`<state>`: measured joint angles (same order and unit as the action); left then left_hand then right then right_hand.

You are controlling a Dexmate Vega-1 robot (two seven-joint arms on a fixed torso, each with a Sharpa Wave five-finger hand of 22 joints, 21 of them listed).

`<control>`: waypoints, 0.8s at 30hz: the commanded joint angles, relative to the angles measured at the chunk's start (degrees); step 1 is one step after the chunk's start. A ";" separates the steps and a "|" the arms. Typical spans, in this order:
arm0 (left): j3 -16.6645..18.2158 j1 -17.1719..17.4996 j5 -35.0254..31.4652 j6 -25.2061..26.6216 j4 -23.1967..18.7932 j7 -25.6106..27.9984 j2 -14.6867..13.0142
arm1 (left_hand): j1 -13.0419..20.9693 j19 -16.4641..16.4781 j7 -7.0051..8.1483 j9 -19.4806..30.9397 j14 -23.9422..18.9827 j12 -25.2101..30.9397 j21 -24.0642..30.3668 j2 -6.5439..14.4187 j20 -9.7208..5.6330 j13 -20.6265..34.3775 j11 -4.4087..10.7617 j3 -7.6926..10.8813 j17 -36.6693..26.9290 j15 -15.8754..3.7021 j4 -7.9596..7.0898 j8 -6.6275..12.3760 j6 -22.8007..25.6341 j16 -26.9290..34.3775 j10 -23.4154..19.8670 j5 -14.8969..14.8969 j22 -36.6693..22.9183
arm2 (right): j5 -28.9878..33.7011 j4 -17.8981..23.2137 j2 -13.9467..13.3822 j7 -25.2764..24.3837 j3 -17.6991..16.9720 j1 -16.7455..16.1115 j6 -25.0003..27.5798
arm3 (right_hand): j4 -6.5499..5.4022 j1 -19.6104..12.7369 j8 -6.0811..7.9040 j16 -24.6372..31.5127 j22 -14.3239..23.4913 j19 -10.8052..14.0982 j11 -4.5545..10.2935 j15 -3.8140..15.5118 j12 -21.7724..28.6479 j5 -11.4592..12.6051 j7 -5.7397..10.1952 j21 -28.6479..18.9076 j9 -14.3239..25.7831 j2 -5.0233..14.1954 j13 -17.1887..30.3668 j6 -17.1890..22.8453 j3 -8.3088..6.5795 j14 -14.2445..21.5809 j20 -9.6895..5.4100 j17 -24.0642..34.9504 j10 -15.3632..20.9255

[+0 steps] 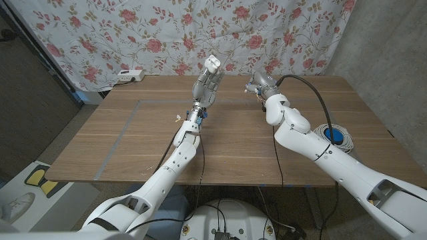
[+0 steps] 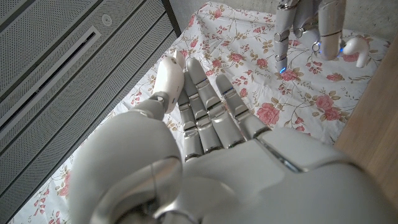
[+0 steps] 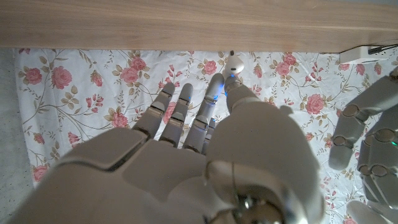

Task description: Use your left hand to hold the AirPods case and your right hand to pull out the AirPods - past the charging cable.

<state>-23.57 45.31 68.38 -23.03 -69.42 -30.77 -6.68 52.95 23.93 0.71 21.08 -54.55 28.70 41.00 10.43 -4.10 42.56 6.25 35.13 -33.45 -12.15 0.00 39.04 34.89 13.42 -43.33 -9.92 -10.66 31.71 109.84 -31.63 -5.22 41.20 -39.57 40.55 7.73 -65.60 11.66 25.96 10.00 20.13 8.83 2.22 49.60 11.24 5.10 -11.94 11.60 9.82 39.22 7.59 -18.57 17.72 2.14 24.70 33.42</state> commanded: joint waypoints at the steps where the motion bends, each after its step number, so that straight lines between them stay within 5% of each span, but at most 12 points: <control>1: 0.35 -0.08 1.26 0.35 0.15 -0.51 0.38 | 0.49 -0.31 2.88 17.91 0.24 -0.21 0.45 0.94 0.24 0.11 2.17 2.54 -0.10 0.02 2.03 3.70 4.34 -0.16 -2.32 -0.43 -0.10 | 2.45 -3.77 0.81 -0.46 1.72 0.48 0.86 | 0.02 -0.44 -0.02 -0.20 0.10 0.28 0.38 9.25 0.40 0.00 0.01 -0.19 0.13 0.06 0.15 0.41 0.20 -0.01 -0.33 -0.04 0.34; 24: 0.92 1.40 3.66 1.46 -1.67 -0.31 1.23 | 0.44 -0.49 2.81 17.54 0.24 -0.40 0.92 0.91 0.12 0.00 2.03 2.59 0.06 0.03 2.06 3.73 4.54 -0.15 -2.41 -0.47 -0.06 | 2.93 -7.30 2.03 0.95 2.53 0.46 0.57 | -0.07 -0.47 -0.11 -0.37 0.10 0.27 0.52 9.48 0.65 0.02 0.09 -0.03 0.17 0.21 -0.15 0.78 0.47 0.09 -0.26 0.03 0.17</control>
<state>-22.74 46.18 71.32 -21.95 -70.46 -31.04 -5.67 52.84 23.72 0.72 21.08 -54.57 28.34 41.54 10.53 -3.88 42.52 6.25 35.13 -33.46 -12.13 0.00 39.04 34.89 13.41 -43.33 -9.81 -10.66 34.39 104.28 -30.20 -5.07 43.16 -39.21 41.26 7.57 -65.60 11.66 25.63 10.00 20.13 8.83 2.22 49.82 11.24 5.41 -11.93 11.59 9.82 38.99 7.89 -18.41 17.73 2.14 24.71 33.43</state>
